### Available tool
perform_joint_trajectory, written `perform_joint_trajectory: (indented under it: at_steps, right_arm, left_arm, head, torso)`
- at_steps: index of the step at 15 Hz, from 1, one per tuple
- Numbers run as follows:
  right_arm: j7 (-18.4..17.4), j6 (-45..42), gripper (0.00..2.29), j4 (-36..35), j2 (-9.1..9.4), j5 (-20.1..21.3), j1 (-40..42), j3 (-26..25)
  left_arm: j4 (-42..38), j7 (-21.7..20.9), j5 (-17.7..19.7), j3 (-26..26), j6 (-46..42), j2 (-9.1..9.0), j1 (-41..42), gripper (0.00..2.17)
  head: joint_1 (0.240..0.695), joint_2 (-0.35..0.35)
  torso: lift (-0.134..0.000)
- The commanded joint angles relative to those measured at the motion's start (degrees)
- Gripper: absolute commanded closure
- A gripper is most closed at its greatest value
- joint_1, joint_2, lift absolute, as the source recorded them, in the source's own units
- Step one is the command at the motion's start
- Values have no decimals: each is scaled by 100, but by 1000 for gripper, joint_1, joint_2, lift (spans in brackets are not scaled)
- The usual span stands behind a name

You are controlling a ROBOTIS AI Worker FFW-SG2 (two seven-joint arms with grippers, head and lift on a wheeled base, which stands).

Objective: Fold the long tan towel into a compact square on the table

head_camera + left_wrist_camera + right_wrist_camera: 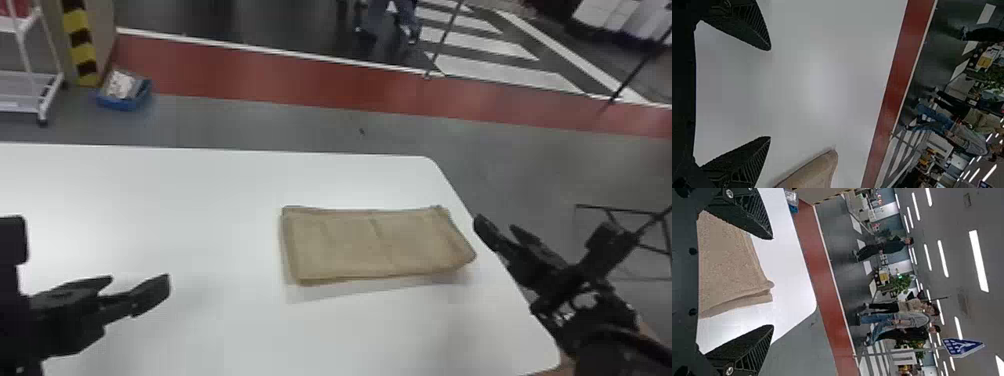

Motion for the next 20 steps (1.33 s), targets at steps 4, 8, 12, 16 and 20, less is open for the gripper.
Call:
perform_joint_trajectory:
  at_steps: [4, 8, 12, 16, 20]
  right_arm:
    - [184, -128, 130, 174, 20, 138, 199, -181]
    - [342, -339, 130, 69, 169, 23, 445, -304]
    - [641, -357, 130, -248, 485, -135, 682, -576]
    - [773, -357, 130, -265, 521, -161, 735, -778]
    - [835, -339, 130, -230, 529, -161, 752, -831]
  left_arm:
    - [0, 172, -80, -681, -347, -104, -73, 157]
    - [106, 638, -476, -1666, -1296, -227, -170, 272]
    - [985, 1016, -906, -2747, -2509, -509, -443, 421]
    - [1776, 1227, -1056, -3248, -3423, -860, -574, 421]
    - [2391, 1385, -1064, -3511, -4003, -1071, -741, 417]
  head:
    - [695, -350]
    - [695, -350]
    - [695, -350]
    - [695, -350]
    - [695, -350]
  torso:
    - [-125]
    - [-125]
    - [-125]
    - [-125]
    - [-125]
